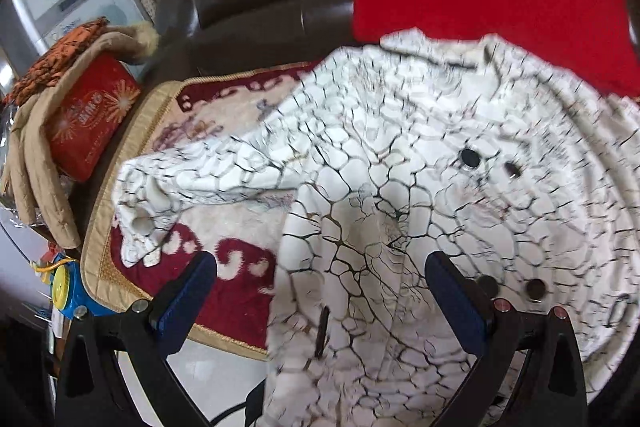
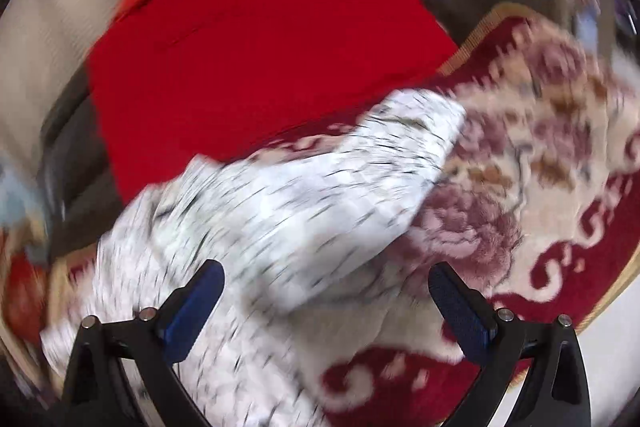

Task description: Fold large clothes

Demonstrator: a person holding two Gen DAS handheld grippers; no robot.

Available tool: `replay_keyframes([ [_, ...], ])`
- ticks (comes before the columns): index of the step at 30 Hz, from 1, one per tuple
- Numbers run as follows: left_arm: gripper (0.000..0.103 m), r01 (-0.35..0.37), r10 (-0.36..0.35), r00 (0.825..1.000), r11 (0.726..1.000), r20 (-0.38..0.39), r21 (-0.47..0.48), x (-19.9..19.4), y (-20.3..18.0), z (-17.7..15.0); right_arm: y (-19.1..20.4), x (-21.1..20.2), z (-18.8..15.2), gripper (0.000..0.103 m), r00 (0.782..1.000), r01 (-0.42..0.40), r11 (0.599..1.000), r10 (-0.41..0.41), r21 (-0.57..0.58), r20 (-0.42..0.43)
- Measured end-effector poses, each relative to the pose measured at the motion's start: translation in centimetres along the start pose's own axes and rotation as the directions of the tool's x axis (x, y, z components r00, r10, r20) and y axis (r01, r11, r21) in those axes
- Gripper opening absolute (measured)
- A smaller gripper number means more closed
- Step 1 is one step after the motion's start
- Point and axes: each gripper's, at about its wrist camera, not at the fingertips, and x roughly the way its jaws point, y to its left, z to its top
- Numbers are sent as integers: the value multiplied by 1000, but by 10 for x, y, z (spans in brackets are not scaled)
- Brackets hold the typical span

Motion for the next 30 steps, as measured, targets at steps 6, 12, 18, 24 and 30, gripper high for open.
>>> replay_keyframes([
  [6,103,-23,27,997,998,-72,56,39,-22,4,-78,67,44,103,1000,-23,969,26,246,-12],
  [12,103,-27,32,997,997,-72,66,49,-29,10,-122,123,77,98,996,-73,914,84,399,-9],
  [18,103,-14,14,1000,1000,-10,26,36,-23,25,-122,157,106,89,997,-83,912,76,402,34],
  [24,103,20,-20,998,1000,53,-12,14,-12,34,-99,172,118,23,999,-50,943,54,328,-5],
  [30,103,68,-62,994,996,88,-62,-3,7,31,-57,121,118,13,988,-130,968,109,217,106],
])
